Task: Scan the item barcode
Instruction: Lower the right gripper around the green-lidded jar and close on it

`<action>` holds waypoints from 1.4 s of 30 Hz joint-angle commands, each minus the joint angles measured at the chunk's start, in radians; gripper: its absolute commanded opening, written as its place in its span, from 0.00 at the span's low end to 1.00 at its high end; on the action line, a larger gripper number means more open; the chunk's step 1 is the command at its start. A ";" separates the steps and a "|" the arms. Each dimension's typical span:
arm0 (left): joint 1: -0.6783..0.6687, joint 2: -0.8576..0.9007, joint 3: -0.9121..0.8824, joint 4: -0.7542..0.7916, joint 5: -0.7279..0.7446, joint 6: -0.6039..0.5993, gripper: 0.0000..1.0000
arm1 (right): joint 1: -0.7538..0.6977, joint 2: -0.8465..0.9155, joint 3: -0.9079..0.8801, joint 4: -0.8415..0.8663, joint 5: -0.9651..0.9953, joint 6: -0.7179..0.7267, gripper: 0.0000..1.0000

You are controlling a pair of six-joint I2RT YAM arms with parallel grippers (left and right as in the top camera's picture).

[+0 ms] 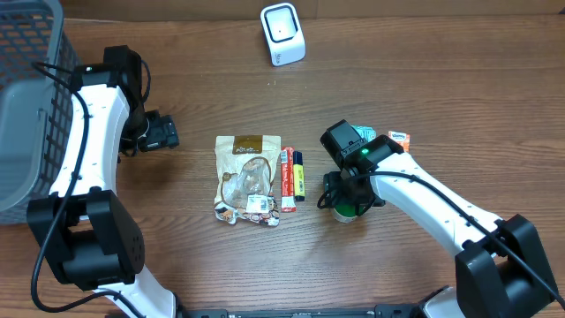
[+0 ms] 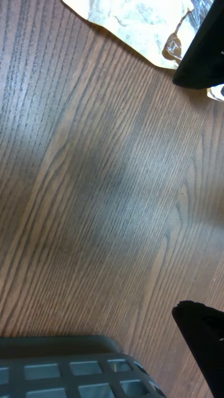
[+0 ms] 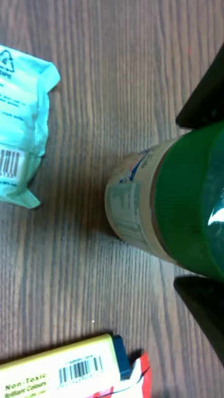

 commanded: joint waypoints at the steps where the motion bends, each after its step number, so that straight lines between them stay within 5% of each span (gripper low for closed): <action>1: -0.007 0.007 0.013 -0.002 0.004 0.019 1.00 | -0.002 0.004 -0.008 0.006 -0.014 -0.006 0.92; 3: -0.007 0.007 0.013 -0.002 0.004 0.019 1.00 | -0.005 0.004 -0.007 0.005 0.011 -0.016 1.00; 13: -0.007 0.007 0.013 -0.002 0.004 0.019 1.00 | -0.029 0.004 0.058 -0.043 0.027 -0.065 1.00; 19: -0.007 0.007 0.013 -0.002 0.004 0.019 1.00 | -0.029 0.004 0.055 -0.061 0.024 -0.043 0.91; 42: -0.007 0.007 0.013 -0.002 0.004 0.019 1.00 | -0.026 0.010 -0.046 0.062 -0.014 -0.031 0.84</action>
